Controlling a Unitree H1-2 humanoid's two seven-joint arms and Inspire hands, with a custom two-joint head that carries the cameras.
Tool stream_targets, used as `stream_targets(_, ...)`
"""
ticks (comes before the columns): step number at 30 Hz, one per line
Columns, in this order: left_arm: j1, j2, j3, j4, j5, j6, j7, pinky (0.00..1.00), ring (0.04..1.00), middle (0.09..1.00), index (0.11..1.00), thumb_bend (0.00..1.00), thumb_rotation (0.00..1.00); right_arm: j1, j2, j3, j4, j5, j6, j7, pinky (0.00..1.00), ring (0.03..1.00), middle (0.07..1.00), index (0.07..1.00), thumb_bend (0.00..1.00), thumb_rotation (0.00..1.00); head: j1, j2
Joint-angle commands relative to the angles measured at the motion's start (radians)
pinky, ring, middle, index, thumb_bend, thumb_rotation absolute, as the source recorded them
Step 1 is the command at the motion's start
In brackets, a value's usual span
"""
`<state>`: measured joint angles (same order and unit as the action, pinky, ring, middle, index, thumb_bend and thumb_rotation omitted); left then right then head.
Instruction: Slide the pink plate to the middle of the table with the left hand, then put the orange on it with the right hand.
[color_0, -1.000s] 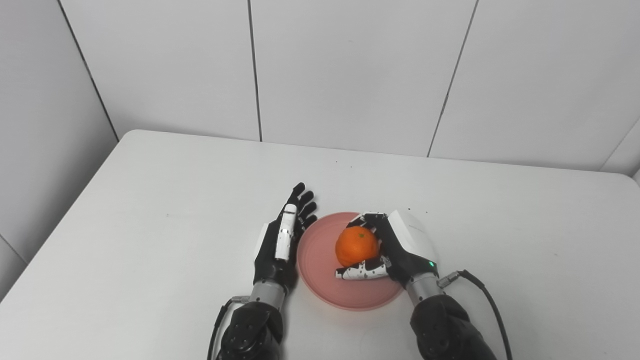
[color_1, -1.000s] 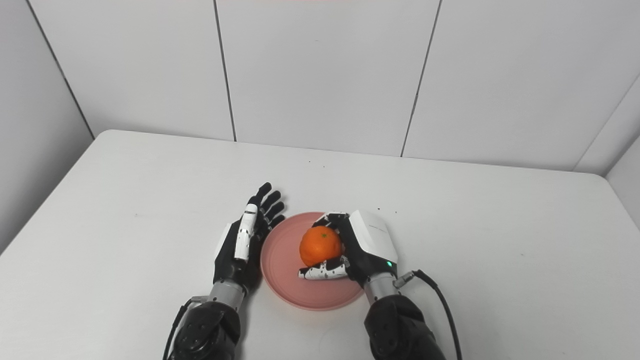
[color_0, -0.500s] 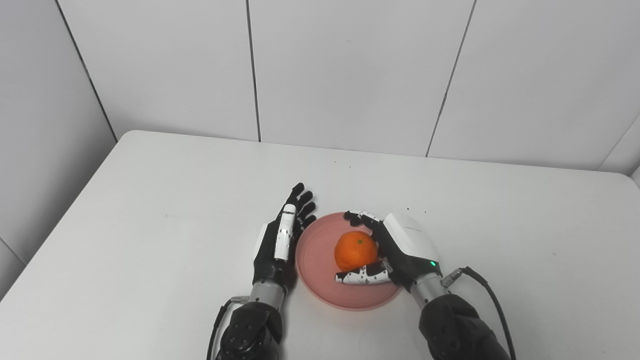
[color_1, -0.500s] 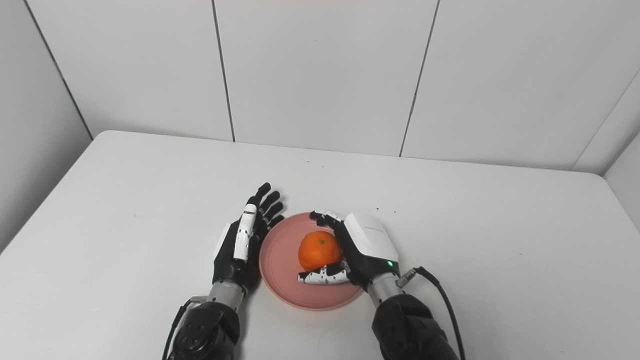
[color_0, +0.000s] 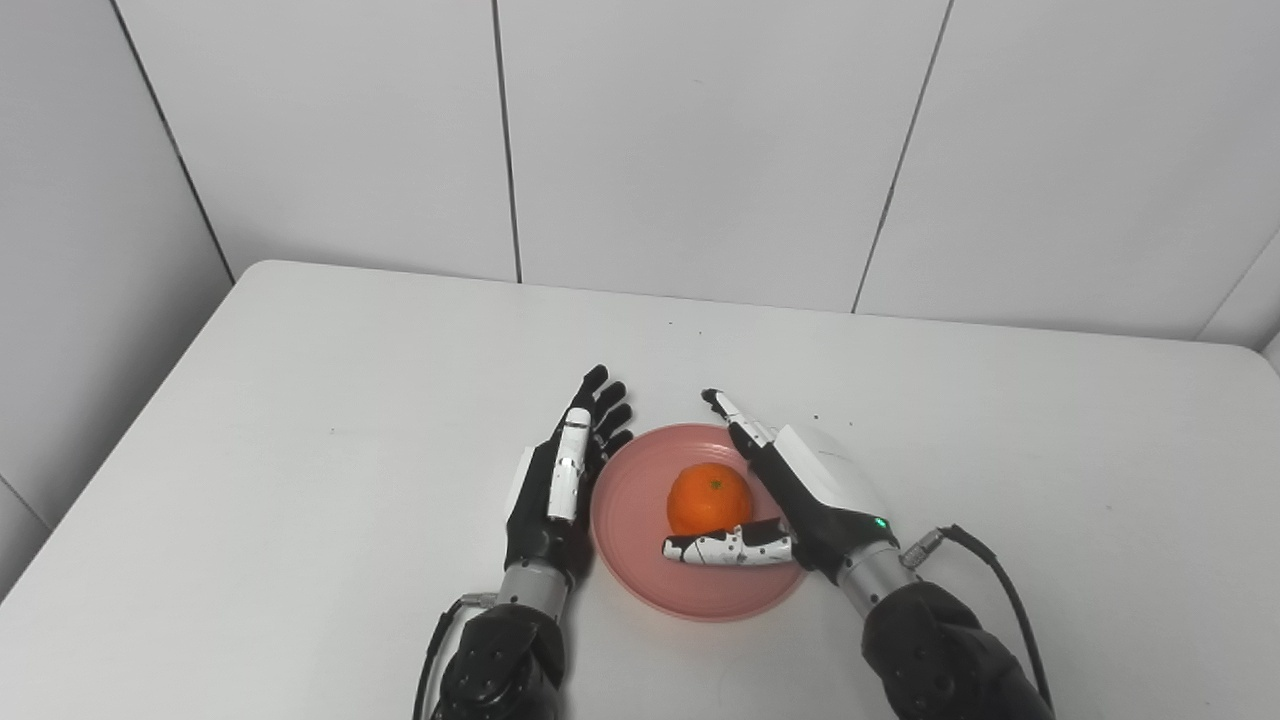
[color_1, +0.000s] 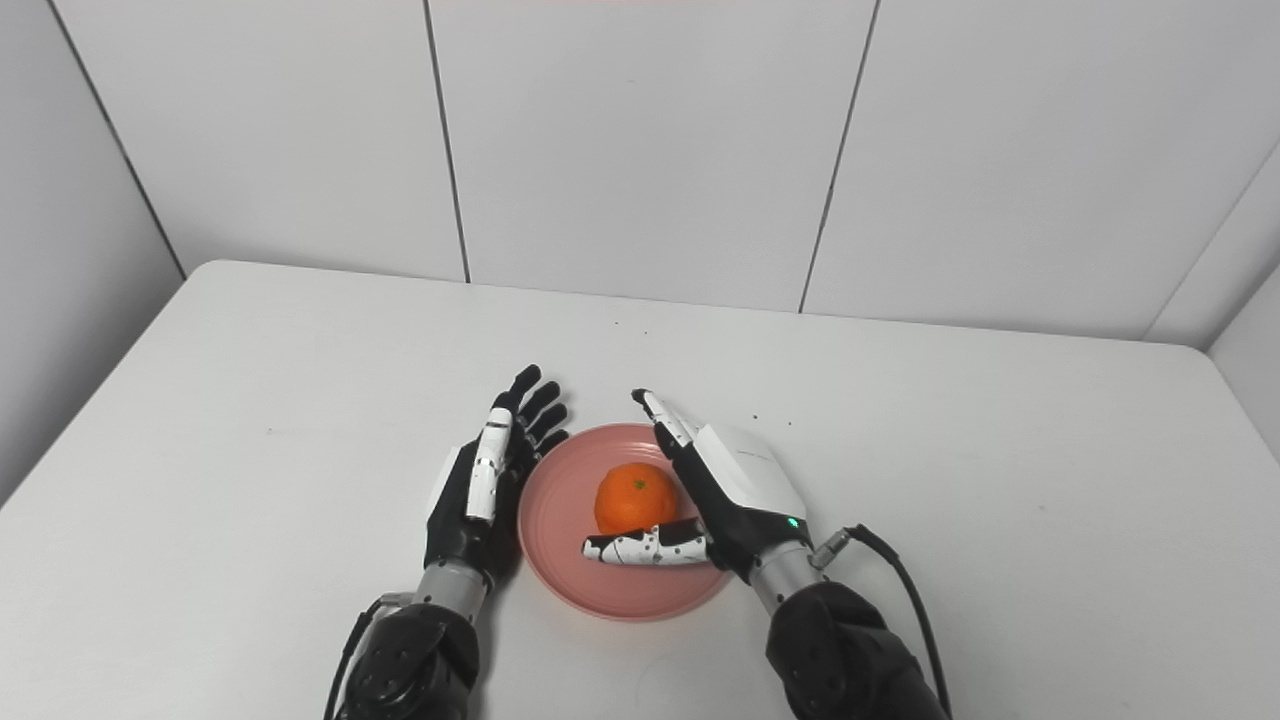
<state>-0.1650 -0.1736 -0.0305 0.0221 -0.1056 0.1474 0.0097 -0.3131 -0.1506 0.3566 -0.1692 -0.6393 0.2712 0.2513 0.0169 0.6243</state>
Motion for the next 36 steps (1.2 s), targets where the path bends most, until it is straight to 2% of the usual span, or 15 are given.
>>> stream_targets(1, 0.031, 0.001, 0.006, 0.01, -0.01, 0.035, 0.001, 0.92, 0.935, 0.935, 0.922, 0.39, 1.0, -0.012, 0.019, -0.059, -0.059, 0.08, -0.113, -0.084, 0.85, 0.934, 0.975, 0.984, 1.0, 0.54, -0.002, -0.006)
stream_targets(4, 0.033, 0.0, 0.009, 0.013, -0.012, 0.028, -0.001, 0.92, 0.931, 0.933, 0.916, 0.39, 1.0, 0.007, 0.042, -0.115, -0.085, 0.134, -0.179, -0.154, 0.87, 0.942, 0.977, 0.987, 1.0, 0.55, -0.005, -0.015)
stream_targets(7, 0.035, 0.001, 0.01, 0.019, -0.011, 0.022, -0.002, 0.92, 0.925, 0.928, 0.911, 0.39, 1.0, 0.031, 0.056, -0.156, -0.113, 0.166, -0.202, -0.196, 0.88, 0.94, 0.967, 0.988, 1.0, 0.62, -0.009, -0.029)
stream_targets(14, 0.035, 0.01, 0.016, 0.036, -0.014, 0.002, -0.008, 0.92, 0.92, 0.927, 0.916, 0.39, 1.0, 0.087, 0.081, -0.215, -0.114, 0.191, -0.199, -0.262, 0.87, 0.939, 0.953, 0.975, 1.0, 0.79, -0.013, -0.06)
stream_targets(16, 0.039, 0.012, 0.018, 0.028, -0.016, 0.005, -0.008, 0.92, 0.923, 0.929, 0.919, 0.39, 1.0, 0.12, 0.084, -0.223, -0.126, 0.182, -0.17, -0.267, 0.86, 0.921, 0.944, 0.978, 0.98, 0.91, -0.015, -0.064)
stream_targets(18, 0.041, 0.014, 0.02, 0.023, -0.017, 0.006, -0.009, 0.92, 0.926, 0.932, 0.922, 0.4, 1.0, 0.142, 0.088, -0.229, -0.135, 0.184, -0.159, -0.268, 0.85, 0.912, 0.942, 0.971, 0.91, 0.98, -0.015, -0.065)
stream_targets(20, 0.042, 0.018, 0.021, 0.018, -0.015, 0.006, -0.011, 0.92, 0.926, 0.932, 0.921, 0.39, 1.0, 0.164, 0.1, -0.242, -0.139, 0.239, -0.161, -0.257, 0.86, 0.924, 0.954, 0.973, 0.86, 1.0, -0.015, -0.068)
stream_targets(24, 0.045, 0.028, 0.019, 0.009, -0.009, 0.0, -0.015, 0.93, 0.933, 0.938, 0.928, 0.38, 1.0, 0.203, 0.141, -0.27, -0.151, 0.341, -0.127, -0.246, 0.88, 0.959, 0.981, 0.981, 0.87, 1.0, -0.021, -0.071)
stream_targets(27, 0.053, 0.037, 0.013, -0.008, -0.007, -0.01, -0.022, 0.94, 0.943, 0.949, 0.936, 0.38, 1.0, 0.226, 0.159, -0.282, -0.14, 0.403, -0.132, -0.24, 0.88, 0.981, 0.998, 0.995, 0.84, 1.0, -0.024, -0.071)
stream_targets(32, 0.065, 0.048, 0.009, -0.032, -0.009, -0.019, -0.033, 0.97, 0.967, 0.976, 0.964, 0.39, 1.0, 0.238, 0.169, -0.288, -0.094, 0.455, -0.156, -0.241, 0.94, 0.994, 1.0, 1.0, 0.84, 1.0, -0.021, -0.069)
stream_targets(36, 0.073, 0.058, 0.002, -0.048, -0.008, -0.019, -0.038, 0.97, 0.972, 0.982, 0.973, 0.4, 1.0, 0.246, 0.189, -0.291, -0.083, 0.491, -0.129, -0.243, 0.99, 0.994, 1.0, 1.0, 0.82, 1.0, -0.024, -0.07)
